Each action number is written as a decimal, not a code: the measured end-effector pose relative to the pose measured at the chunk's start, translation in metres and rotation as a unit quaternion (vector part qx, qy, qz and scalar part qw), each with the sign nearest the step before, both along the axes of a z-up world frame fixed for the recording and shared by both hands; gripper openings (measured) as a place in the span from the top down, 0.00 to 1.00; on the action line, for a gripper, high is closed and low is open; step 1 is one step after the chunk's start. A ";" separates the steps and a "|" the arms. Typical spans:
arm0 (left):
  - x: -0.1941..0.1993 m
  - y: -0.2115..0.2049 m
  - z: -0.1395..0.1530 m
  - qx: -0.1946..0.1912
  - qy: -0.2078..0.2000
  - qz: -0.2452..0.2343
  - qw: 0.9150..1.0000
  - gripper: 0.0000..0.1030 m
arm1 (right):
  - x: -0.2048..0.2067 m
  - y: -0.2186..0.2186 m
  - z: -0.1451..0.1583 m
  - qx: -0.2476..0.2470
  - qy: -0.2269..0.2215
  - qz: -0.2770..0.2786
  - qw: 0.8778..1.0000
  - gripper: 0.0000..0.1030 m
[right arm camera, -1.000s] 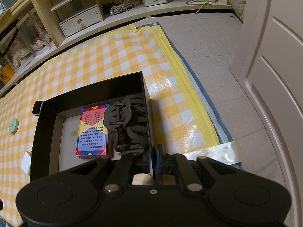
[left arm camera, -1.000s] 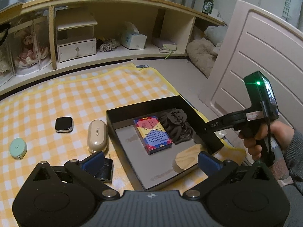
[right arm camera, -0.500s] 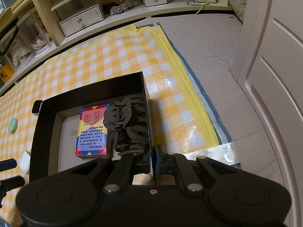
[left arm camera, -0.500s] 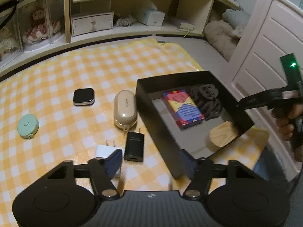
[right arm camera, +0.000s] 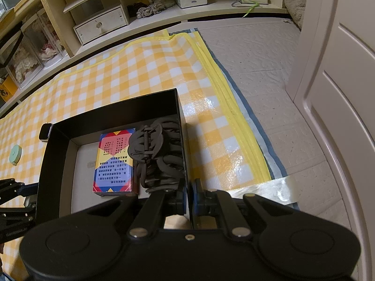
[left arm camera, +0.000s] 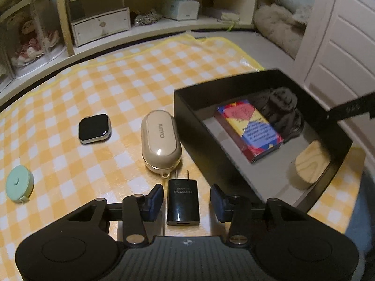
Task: Organize rigid objects
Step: 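Move the left tool to the black charger and grasp it, then carry the black charger into the black box and open the left tool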
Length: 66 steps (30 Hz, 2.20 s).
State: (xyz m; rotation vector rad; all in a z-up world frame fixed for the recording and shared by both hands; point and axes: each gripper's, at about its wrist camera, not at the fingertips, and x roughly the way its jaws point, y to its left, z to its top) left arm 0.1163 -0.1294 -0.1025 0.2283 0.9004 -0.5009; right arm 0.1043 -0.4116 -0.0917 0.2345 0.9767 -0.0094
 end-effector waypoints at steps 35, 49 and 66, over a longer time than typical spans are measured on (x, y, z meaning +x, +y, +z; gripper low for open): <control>-0.032 -0.041 0.053 -0.141 0.016 -0.008 0.990 0.68 | 0.001 -0.002 -0.003 -0.003 0.001 0.002 1.000 0.94; -0.018 -0.090 0.015 -0.055 0.038 -0.028 0.997 0.68 | 0.001 -0.001 -0.003 -0.004 0.001 0.002 1.000 0.94; -0.031 -0.089 0.027 -0.046 0.040 -0.049 0.997 0.37 | 0.001 0.000 -0.003 -0.004 0.001 0.002 1.000 0.94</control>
